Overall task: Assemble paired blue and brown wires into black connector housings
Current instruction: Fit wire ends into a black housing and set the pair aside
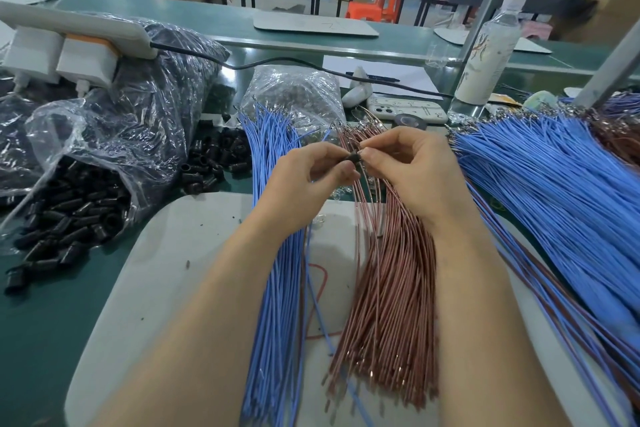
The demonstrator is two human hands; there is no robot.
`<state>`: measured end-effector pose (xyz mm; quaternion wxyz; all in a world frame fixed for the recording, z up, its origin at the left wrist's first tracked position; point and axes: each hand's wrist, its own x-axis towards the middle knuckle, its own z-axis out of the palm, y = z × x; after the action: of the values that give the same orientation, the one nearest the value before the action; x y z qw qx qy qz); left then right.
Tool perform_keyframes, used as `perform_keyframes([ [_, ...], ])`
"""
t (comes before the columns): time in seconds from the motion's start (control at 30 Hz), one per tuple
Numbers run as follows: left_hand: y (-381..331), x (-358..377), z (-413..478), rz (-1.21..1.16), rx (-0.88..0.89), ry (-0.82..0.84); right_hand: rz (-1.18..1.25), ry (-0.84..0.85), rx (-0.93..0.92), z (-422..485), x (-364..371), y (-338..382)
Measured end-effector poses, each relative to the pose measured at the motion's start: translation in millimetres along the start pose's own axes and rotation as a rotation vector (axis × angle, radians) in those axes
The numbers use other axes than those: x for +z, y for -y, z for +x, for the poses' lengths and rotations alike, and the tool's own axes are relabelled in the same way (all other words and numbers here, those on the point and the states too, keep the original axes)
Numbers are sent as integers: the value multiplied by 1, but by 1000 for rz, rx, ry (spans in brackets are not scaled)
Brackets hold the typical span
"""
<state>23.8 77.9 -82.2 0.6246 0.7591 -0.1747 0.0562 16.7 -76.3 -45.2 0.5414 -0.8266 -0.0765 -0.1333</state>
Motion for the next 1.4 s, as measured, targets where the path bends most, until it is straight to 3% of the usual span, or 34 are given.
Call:
perform_keyframes([
  [0.17,-2,0,0,7,-39,2,29,18,17,2,4,-4],
  [0.4,-4,-2,-1,55,-39,3,274,80,184,2,10,-11],
  [0.63,1,-1,1,92,-53,-4,528,13,320,4,19,-14],
  [1.13,0,-6,2,180,-55,-54,526,6,278,5,32,-17],
  [1.23,-7,-5,3,128,-37,-77,614,-24,279,4,38,-13],
  [1.3,-17,-5,3,82,9,-165,669,25,291,3,43,-7],
  [1.4,-38,-8,5,-12,79,-333,742,308,330,-3,46,6],
])
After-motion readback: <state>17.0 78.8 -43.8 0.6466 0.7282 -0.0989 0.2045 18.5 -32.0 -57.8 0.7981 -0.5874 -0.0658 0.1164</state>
